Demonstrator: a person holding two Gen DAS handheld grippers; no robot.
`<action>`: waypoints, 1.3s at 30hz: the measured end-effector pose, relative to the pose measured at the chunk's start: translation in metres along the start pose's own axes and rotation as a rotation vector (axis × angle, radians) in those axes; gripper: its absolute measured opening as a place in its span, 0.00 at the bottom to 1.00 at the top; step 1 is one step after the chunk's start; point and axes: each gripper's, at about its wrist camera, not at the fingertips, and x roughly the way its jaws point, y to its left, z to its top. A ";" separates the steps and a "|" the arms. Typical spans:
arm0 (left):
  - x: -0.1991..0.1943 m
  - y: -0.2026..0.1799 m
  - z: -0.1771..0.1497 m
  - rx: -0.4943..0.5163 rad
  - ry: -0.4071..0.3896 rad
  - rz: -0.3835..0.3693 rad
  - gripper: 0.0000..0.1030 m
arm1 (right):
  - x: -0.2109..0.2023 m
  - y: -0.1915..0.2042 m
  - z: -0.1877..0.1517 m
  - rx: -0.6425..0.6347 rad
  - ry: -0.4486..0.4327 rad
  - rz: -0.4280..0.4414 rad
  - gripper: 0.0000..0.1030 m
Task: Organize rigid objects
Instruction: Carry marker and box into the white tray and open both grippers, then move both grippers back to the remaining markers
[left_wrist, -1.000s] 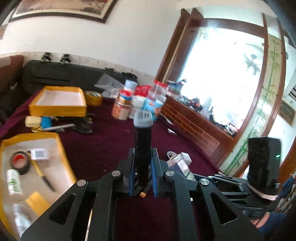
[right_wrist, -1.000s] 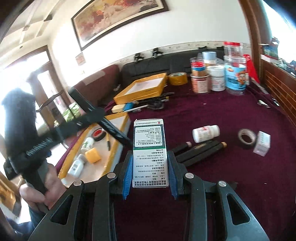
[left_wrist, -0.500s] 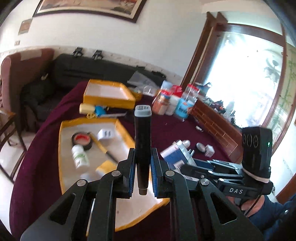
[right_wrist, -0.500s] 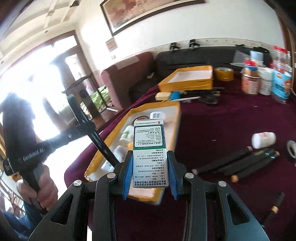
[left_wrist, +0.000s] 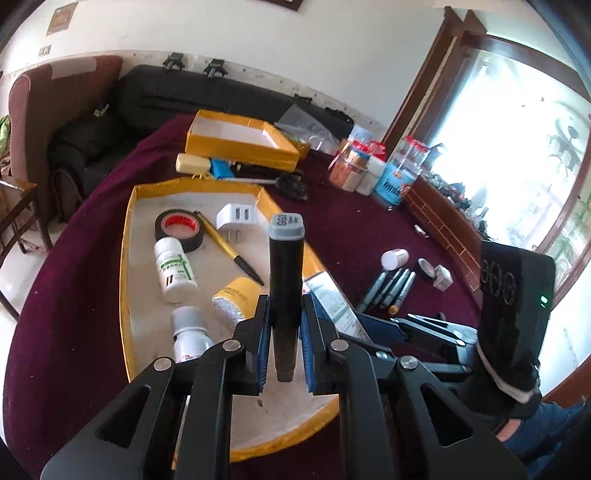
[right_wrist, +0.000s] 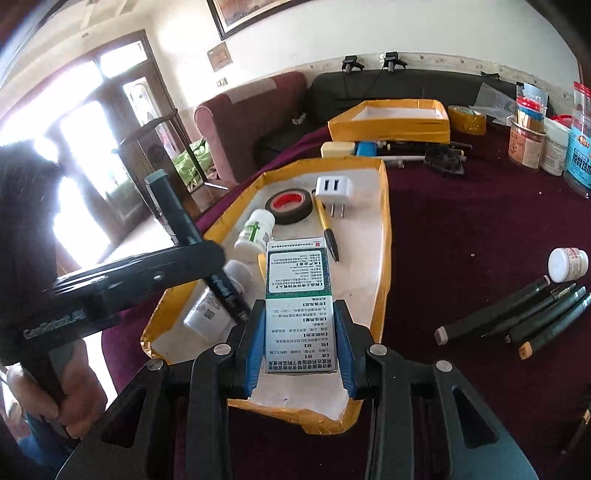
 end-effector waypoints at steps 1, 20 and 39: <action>0.003 0.002 0.000 -0.002 0.007 0.004 0.12 | 0.002 0.001 -0.001 -0.005 0.005 -0.005 0.30; 0.033 0.025 0.009 -0.074 0.037 0.051 0.15 | 0.016 0.013 -0.006 -0.059 0.026 -0.063 0.31; 0.014 -0.012 0.005 -0.017 -0.004 0.108 0.26 | -0.032 -0.021 -0.012 0.047 -0.075 0.011 0.35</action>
